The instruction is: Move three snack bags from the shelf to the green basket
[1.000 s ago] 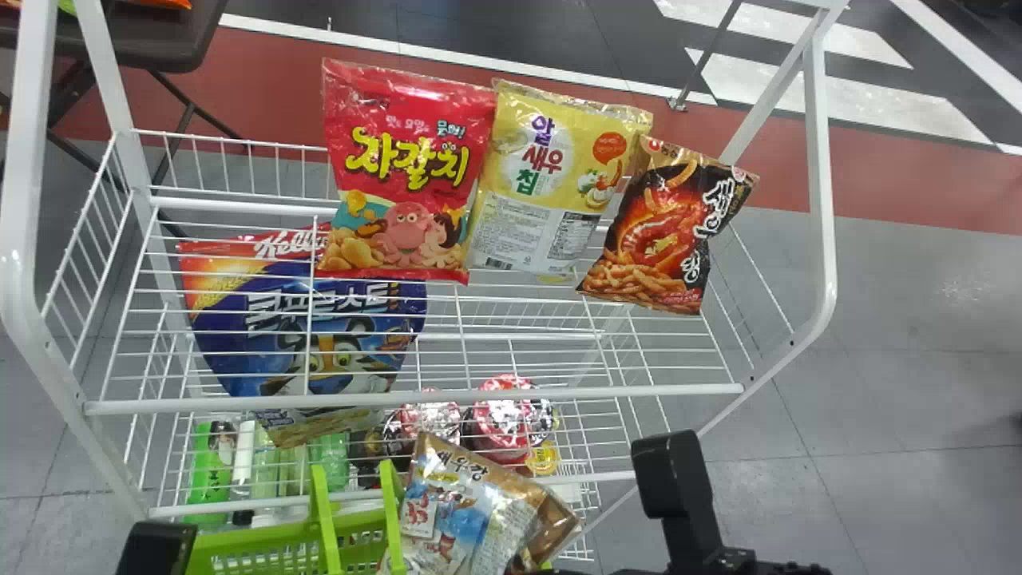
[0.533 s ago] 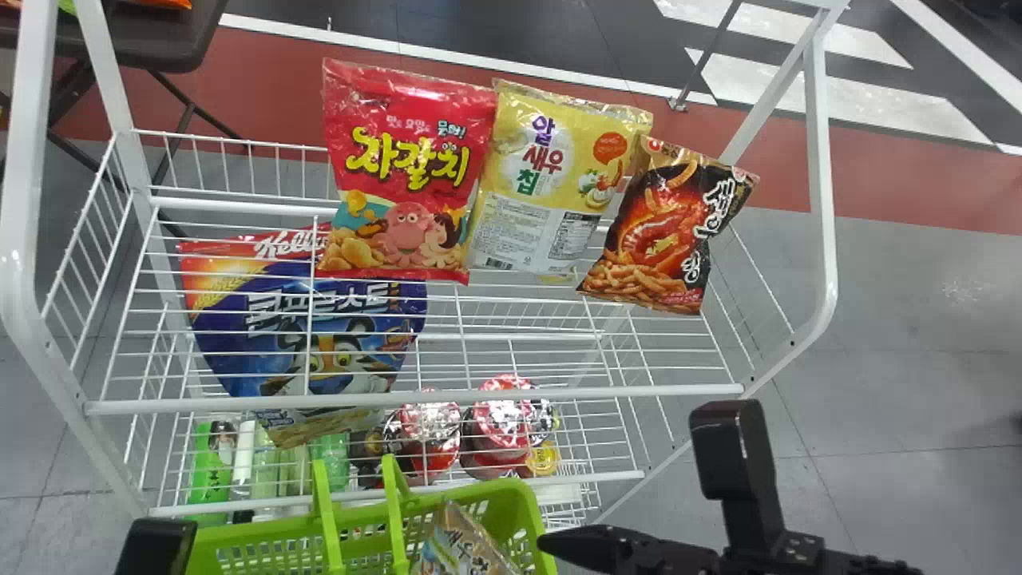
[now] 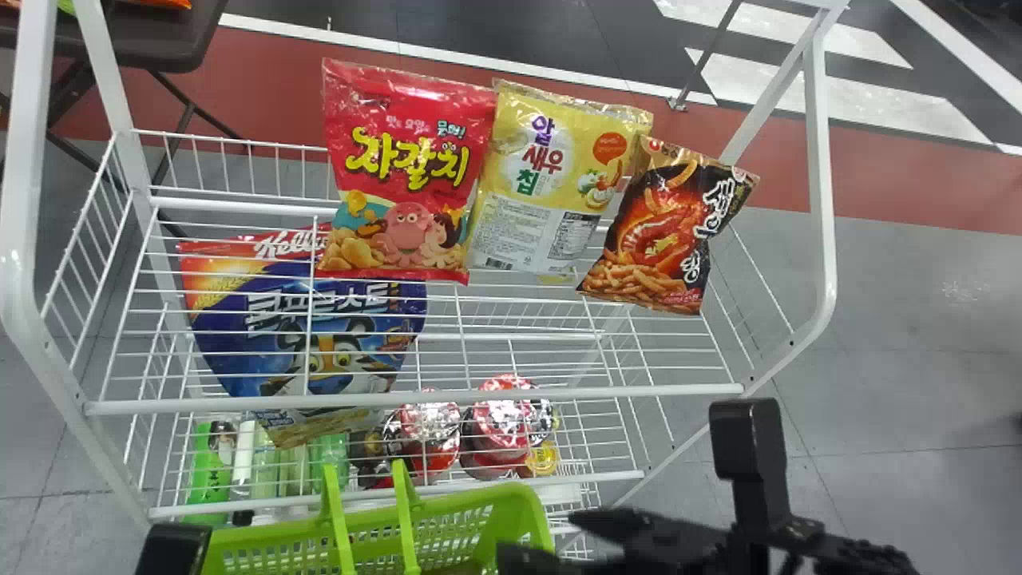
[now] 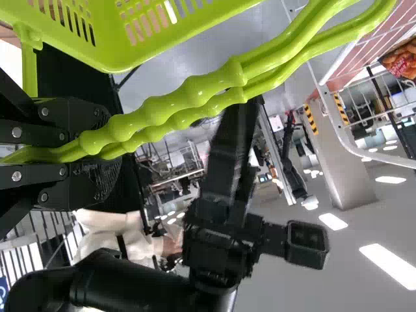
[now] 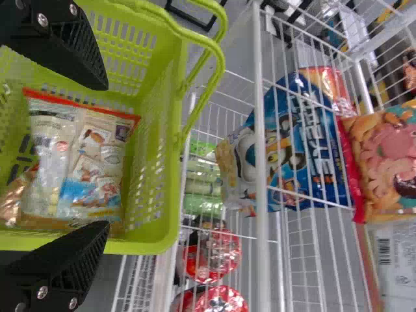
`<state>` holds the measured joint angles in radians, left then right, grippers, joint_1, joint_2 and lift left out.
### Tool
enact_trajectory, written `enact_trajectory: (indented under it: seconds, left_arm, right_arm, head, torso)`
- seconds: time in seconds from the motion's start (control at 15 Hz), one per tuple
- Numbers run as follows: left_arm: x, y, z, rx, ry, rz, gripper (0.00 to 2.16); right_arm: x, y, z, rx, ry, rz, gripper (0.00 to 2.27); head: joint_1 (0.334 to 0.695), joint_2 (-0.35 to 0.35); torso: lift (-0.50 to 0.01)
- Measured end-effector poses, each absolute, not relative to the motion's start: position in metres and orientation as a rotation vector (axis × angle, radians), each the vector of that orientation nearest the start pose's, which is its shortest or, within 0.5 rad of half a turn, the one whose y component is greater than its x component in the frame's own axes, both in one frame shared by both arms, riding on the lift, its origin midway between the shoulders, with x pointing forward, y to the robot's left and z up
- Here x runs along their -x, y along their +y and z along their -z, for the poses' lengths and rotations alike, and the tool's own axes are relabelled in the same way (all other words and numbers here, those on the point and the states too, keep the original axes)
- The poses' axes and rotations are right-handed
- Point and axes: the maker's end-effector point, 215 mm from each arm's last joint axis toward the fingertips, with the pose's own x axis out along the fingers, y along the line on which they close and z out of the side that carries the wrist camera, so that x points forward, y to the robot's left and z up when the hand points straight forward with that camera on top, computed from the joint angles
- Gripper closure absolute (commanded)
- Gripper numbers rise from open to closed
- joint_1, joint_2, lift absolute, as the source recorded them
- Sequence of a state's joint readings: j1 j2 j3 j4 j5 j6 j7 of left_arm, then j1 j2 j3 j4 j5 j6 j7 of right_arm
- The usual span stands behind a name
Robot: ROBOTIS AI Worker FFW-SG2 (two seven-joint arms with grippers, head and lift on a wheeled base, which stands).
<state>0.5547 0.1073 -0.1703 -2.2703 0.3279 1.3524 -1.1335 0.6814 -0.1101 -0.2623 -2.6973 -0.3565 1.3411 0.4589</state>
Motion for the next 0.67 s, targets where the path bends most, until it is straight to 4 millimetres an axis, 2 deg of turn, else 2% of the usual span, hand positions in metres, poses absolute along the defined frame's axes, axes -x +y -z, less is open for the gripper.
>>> enact_trajectory:
  seconds: [0.07, 0.2, 0.33, 0.4, 0.53, 0.67]
  left_arm:
    - [-0.131, -0.045, 0.38, 0.844, 1.059, 1.379, 1.46]
    - [-0.132, -0.047, 0.382, 0.828, 1.064, 1.378, 1.46]
    - [-0.133, -0.049, 0.383, 0.812, 1.067, 1.381, 1.46]
    - [-0.133, -0.049, 0.385, 0.81, 1.071, 1.382, 1.46]
    - [-0.133, -0.049, 0.388, 0.811, 1.08, 1.38, 1.46]
    - [-0.132, -0.05, 0.389, 0.811, 1.087, 1.38, 1.46]
  right_arm:
    - [-0.287, -0.167, 0.377, -0.257, 0.76, -0.489, 0.07]
    - [-0.338, -0.16, 0.339, -0.246, 0.516, -0.488, 0.07]
    - [-0.381, -0.162, 0.297, -0.2, 0.267, -0.429, 0.07]
    - [-0.399, -0.162, 0.284, -0.171, 0.171, -0.386, 0.07]
    - [-0.427, -0.151, 0.284, -0.136, 0.108, -0.316, 0.07]
    - [-0.456, -0.134, 0.296, -0.104, 0.102, -0.274, 0.07]
  head:
    - [0.695, -0.35]
    - [0.695, -0.35]
    - [0.695, -0.35]
    - [0.695, -0.35]
    - [0.695, -0.35]
    - [0.695, -0.35]
  torso:
    - [-0.047]
    - [-0.047]
    - [-0.047]
    - [-0.047]
    - [-0.047]
    - [-0.047]
